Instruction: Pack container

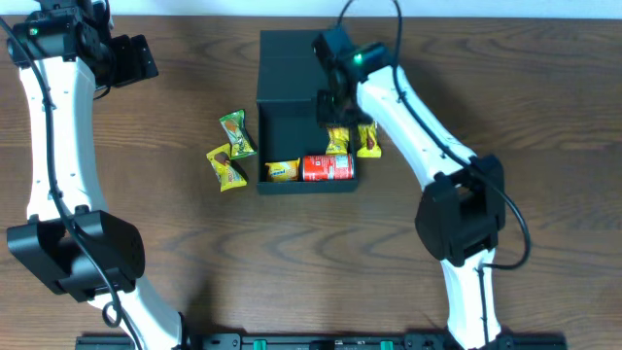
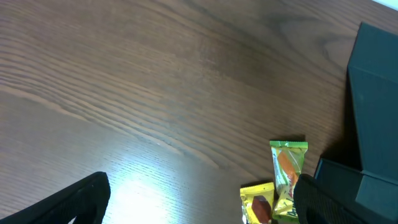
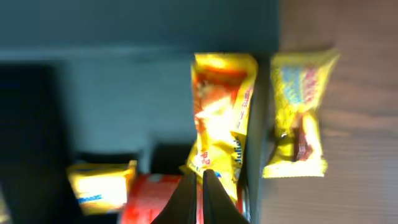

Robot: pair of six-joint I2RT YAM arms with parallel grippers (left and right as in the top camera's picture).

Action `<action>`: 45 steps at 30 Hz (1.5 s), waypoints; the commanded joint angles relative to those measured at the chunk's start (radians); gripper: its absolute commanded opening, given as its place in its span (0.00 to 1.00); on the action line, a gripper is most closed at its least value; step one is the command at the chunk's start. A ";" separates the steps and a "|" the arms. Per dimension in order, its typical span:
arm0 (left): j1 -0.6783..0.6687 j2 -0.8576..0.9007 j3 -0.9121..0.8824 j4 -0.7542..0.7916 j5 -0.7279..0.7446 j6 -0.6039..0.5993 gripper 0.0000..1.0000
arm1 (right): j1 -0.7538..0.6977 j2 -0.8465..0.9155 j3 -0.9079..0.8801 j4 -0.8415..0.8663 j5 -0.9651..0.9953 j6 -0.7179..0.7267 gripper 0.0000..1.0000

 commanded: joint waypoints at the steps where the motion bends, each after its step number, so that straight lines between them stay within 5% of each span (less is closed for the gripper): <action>1: 0.001 0.018 0.000 -0.002 -0.001 0.000 0.95 | -0.014 -0.028 0.132 -0.060 0.099 -0.023 0.13; 3: 0.002 0.018 0.000 -0.002 -0.002 0.003 0.95 | -0.049 -0.035 0.180 -0.109 0.132 -0.058 0.22; 7: 0.002 0.018 0.000 -0.002 -0.004 0.008 0.95 | -0.146 -0.028 0.099 -0.136 0.134 -0.053 0.21; 10: 0.002 0.018 0.000 0.001 -0.004 0.018 0.96 | -0.186 -0.027 -0.039 -0.063 0.058 -0.048 0.21; 14: 0.001 0.018 0.000 0.009 -0.004 0.018 0.95 | -0.196 -0.027 -0.162 0.039 -0.007 -0.048 0.38; 17: 0.001 0.018 0.000 0.012 -0.004 0.018 0.96 | -0.188 -0.027 -0.229 0.095 -0.033 -0.048 0.41; 40: 0.001 0.018 0.000 0.012 -0.004 0.018 0.95 | -0.124 -0.027 -0.390 0.238 0.041 -0.057 0.36; 45: 0.001 0.018 0.000 0.012 -0.004 0.018 0.95 | -0.124 -0.027 -0.397 0.264 0.042 -0.057 0.27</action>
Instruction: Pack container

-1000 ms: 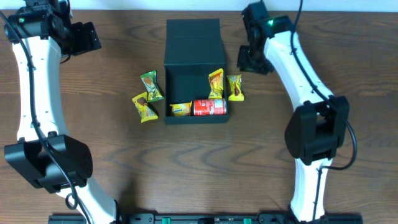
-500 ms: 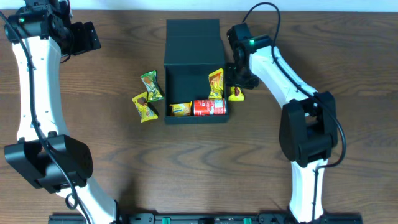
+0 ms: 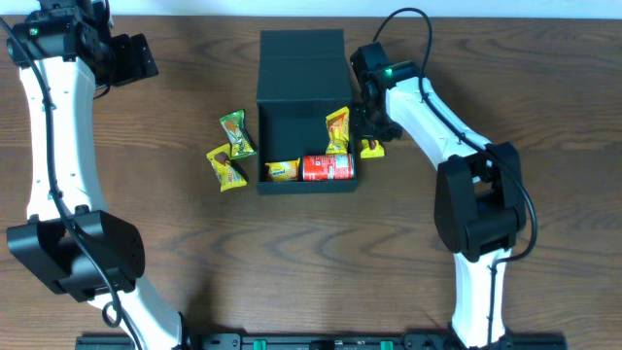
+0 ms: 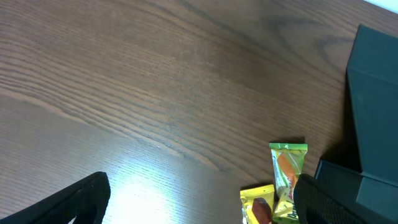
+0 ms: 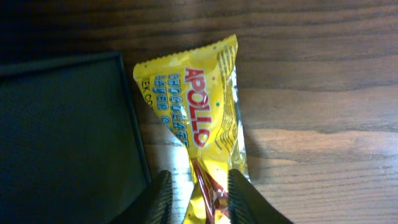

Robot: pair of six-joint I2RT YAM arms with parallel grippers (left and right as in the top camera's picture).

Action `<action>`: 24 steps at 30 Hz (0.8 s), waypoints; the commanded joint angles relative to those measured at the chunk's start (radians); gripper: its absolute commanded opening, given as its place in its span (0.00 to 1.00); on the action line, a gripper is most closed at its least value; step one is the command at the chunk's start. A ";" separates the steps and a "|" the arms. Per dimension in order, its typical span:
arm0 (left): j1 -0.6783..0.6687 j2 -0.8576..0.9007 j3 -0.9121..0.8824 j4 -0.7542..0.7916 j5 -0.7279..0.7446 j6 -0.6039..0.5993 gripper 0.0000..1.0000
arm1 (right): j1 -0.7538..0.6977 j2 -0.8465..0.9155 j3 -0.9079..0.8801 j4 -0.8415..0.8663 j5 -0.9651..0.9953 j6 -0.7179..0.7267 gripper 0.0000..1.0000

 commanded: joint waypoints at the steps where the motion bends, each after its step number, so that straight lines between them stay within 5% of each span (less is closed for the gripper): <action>1: 0.001 0.018 0.000 0.003 -0.004 0.014 0.95 | 0.006 -0.002 -0.016 0.010 0.023 -0.008 0.23; 5: 0.001 0.018 0.000 0.003 -0.004 0.014 0.95 | 0.007 0.012 -0.019 0.011 0.038 -0.017 0.02; 15: 0.001 0.018 0.000 0.002 0.000 0.014 0.95 | 0.005 0.033 0.016 -0.026 0.046 -0.018 0.01; 24: 0.001 0.018 0.000 -0.003 0.000 0.013 0.95 | 0.007 0.003 0.384 -0.225 0.079 -0.019 0.02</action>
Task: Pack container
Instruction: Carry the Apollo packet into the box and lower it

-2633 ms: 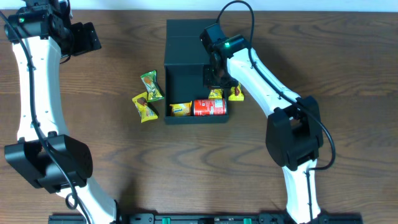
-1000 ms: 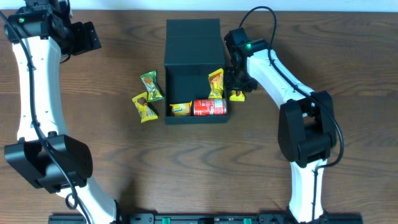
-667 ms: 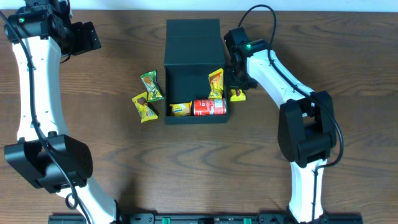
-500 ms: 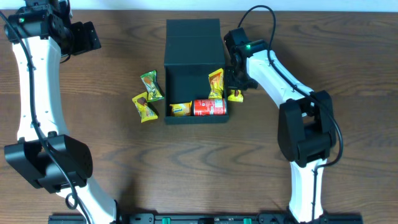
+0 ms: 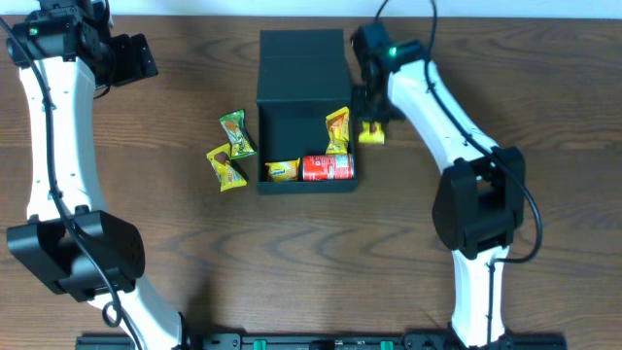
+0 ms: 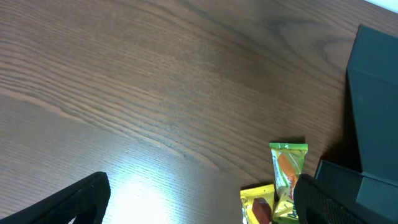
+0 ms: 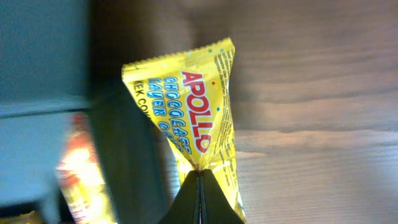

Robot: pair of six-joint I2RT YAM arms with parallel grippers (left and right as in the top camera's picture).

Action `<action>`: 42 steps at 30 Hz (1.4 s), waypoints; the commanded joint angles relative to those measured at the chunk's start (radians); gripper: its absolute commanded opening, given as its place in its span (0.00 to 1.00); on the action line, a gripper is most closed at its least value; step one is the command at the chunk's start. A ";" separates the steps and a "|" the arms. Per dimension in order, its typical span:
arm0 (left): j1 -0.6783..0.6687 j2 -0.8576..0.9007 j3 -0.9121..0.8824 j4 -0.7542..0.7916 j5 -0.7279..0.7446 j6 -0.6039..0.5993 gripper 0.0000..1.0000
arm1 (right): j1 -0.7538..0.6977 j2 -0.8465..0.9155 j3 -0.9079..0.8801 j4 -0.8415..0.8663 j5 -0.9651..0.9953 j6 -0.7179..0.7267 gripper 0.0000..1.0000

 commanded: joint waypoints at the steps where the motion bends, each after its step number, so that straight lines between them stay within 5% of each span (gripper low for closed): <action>1: 0.001 0.018 0.000 -0.002 0.000 0.014 0.95 | 0.010 -0.016 0.158 -0.051 0.028 -0.007 0.02; 8: 0.001 0.018 0.000 -0.003 0.000 0.013 0.95 | 0.089 -0.014 0.304 -0.090 -0.071 -0.014 0.02; 32: 0.001 0.018 0.000 -0.007 -0.001 0.011 0.95 | 0.200 -0.005 -0.079 0.086 -0.121 0.138 0.02; 42: 0.001 0.018 0.000 -0.007 0.000 0.010 0.96 | 0.259 -0.005 -0.098 0.139 0.063 0.237 0.02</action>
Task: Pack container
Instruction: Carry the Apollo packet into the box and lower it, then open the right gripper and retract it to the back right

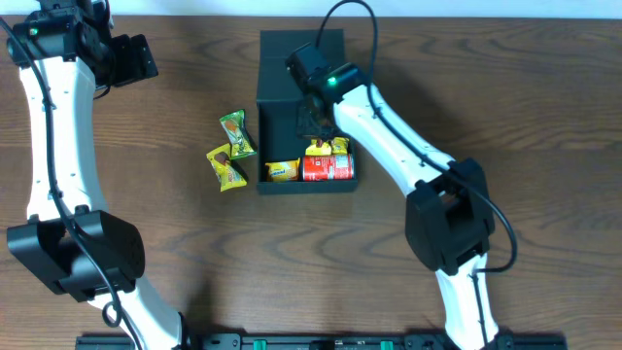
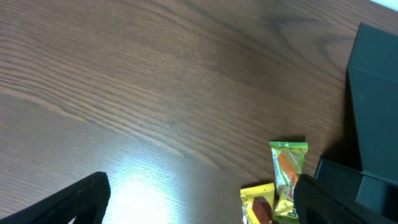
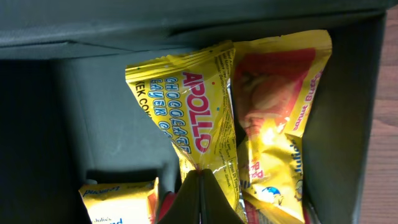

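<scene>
The black box (image 1: 303, 78) stands open at the table's middle. My right gripper (image 3: 200, 177) is shut on the yellow Apollo wafer packet (image 3: 189, 115), holding it inside the box over its floor. Beside it in the box lie an orange-yellow snack packet (image 3: 277, 112), a small yellow Julie's packet (image 3: 118, 199) and a red can (image 1: 328, 168). Left of the box on the table lie a green packet (image 2: 287, 168) and a yellow chocolate packet (image 2: 258, 202). My left gripper (image 2: 199, 199) hangs open high over the table's far left.
The box's raised lid (image 1: 301, 53) stands at its far side. Dark wooden tabletop (image 2: 124, 93) stretches all around. The right arm (image 1: 389, 107) reaches across the box's right wall.
My right gripper carried the Apollo packet from above the table, right of the box, to inside the box beside the orange-yellow packet. The left arm stayed still.
First my right gripper held the orange-yellow packet in the box while the Apollo packet lay outside. Then it stood open around the Apollo packet on the table. Then it was shut on it, lifted, and now holds it inside the box.
</scene>
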Robot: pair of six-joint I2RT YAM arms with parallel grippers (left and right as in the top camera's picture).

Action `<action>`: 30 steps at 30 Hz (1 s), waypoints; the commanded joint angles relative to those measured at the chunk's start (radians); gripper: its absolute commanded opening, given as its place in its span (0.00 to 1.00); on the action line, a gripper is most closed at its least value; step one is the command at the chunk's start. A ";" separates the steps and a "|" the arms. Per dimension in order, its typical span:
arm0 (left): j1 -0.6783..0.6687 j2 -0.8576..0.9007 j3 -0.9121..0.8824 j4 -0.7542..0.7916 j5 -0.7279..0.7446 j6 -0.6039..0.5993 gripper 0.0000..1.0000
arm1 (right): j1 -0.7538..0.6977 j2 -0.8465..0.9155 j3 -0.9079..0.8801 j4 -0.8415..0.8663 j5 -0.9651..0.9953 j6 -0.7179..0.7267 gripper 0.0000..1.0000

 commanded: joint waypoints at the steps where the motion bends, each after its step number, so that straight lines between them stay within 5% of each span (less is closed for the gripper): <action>1: 0.001 0.018 0.000 -0.003 0.000 0.010 0.95 | 0.026 0.002 -0.011 0.005 0.068 0.032 0.02; 12: 0.001 0.018 0.000 -0.008 0.000 0.010 0.95 | 0.026 0.002 -0.031 0.018 0.086 0.031 0.02; 13: 0.001 0.018 0.000 -0.008 0.000 0.010 0.95 | 0.026 0.002 -0.031 0.018 0.086 0.027 0.06; 15: 0.001 0.018 0.000 -0.010 0.000 0.010 0.95 | 0.026 0.002 -0.031 0.017 0.086 0.026 0.30; 19: 0.001 0.018 0.000 -0.021 0.001 0.010 0.95 | 0.026 -0.002 -0.027 0.015 0.085 0.024 0.34; 24: 0.000 0.018 -0.002 -0.062 0.083 0.011 0.96 | 0.006 -0.056 0.083 -0.036 0.078 -0.037 0.27; 30: -0.092 0.018 -0.169 0.023 0.163 0.007 0.96 | -0.074 -0.248 0.195 -0.038 0.190 -0.152 0.52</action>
